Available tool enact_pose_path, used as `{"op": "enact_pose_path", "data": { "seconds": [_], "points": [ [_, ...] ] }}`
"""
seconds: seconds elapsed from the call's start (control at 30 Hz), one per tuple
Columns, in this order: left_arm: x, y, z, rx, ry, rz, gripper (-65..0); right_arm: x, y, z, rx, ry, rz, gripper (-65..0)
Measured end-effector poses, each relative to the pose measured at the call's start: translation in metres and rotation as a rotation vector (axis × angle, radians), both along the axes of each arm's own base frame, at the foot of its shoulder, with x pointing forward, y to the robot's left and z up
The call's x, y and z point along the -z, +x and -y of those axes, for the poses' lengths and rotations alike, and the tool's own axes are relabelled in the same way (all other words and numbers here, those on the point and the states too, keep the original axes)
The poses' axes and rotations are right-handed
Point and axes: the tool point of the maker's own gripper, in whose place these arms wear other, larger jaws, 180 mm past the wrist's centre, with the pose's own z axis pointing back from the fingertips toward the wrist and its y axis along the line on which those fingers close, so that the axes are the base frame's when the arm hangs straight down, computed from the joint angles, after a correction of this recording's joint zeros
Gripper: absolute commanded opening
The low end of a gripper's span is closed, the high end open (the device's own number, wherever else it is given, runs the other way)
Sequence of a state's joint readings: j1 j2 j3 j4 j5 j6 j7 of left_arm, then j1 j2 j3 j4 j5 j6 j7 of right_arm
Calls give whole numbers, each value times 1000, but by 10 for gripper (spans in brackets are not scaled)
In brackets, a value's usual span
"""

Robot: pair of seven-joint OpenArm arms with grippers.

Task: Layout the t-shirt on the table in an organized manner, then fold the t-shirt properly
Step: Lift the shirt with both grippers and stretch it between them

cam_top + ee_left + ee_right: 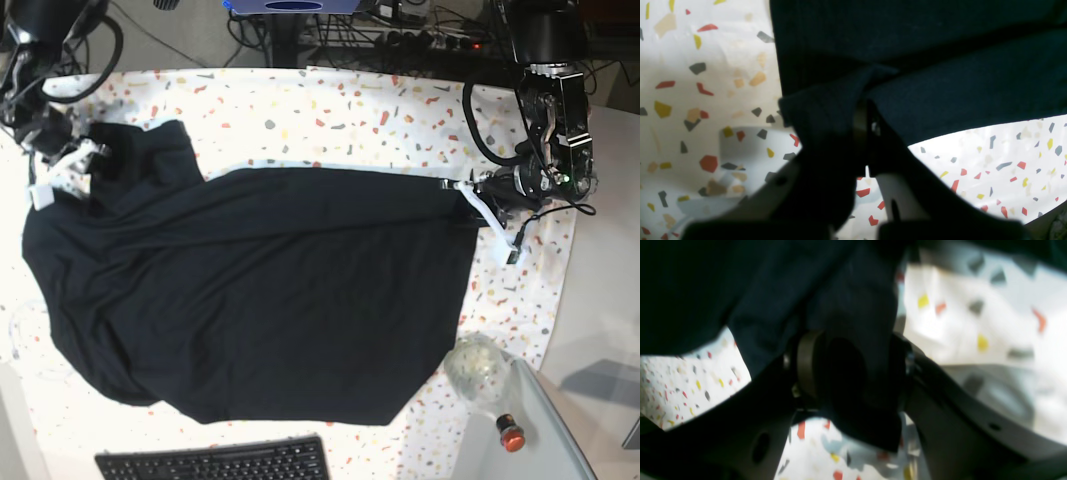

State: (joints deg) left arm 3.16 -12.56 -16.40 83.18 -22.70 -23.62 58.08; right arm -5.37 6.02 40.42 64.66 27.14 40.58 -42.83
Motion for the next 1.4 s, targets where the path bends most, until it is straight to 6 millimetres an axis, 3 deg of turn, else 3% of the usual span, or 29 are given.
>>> {"op": "enact_pose_path", "data": {
  "seconds": [0.1, 0.17, 0.3, 0.47, 0.6, 0.73, 0.93, 1.03, 1.27, 1.33, 1.4],
  "points": [
    [0, 0, 0, 0, 0, -1, -650, 0, 8, 1, 6, 7, 14, -387],
    [0, 0, 0, 0, 0, 0, -650, 0, 8, 1, 14, 9, 23, -423],
    [0, 0, 0, 0, 0, 0, -650, 4, 4, 4, 15, 0, -4, -650],
    [0, -4, 0, 3, 4, -2, -650, 0, -9, 7, -22, -53, -29, -650],
    [-7, -14, 1, 24, 25, 13, -650, -22, -41, 18, -108, -174, -95, -650],
    [-12, -29, 3, 39, 42, 20, -650, -48, -50, 17, -123, -233, -87, -650],
    [-23, -66, 11, 86, 72, 18, -650, -80, -81, 61, -49, -370, -172, -650],
    [-29, -79, 18, 115, 71, 24, -650, -99, -79, 72, -24, -420, -151, -650],
    [-20, -114, 15, 101, 81, -47, -650, -82, -96, 75, -18, -379, -225, -650],
    [-27, -123, 2, 7, 86, -49, -650, -81, -98, 74, -21, -379, -227, -650],
    [-34, -129, -24, -80, 135, -50, -650, -79, -104, 72, -27, -371, -236, -650]
  ]
}}
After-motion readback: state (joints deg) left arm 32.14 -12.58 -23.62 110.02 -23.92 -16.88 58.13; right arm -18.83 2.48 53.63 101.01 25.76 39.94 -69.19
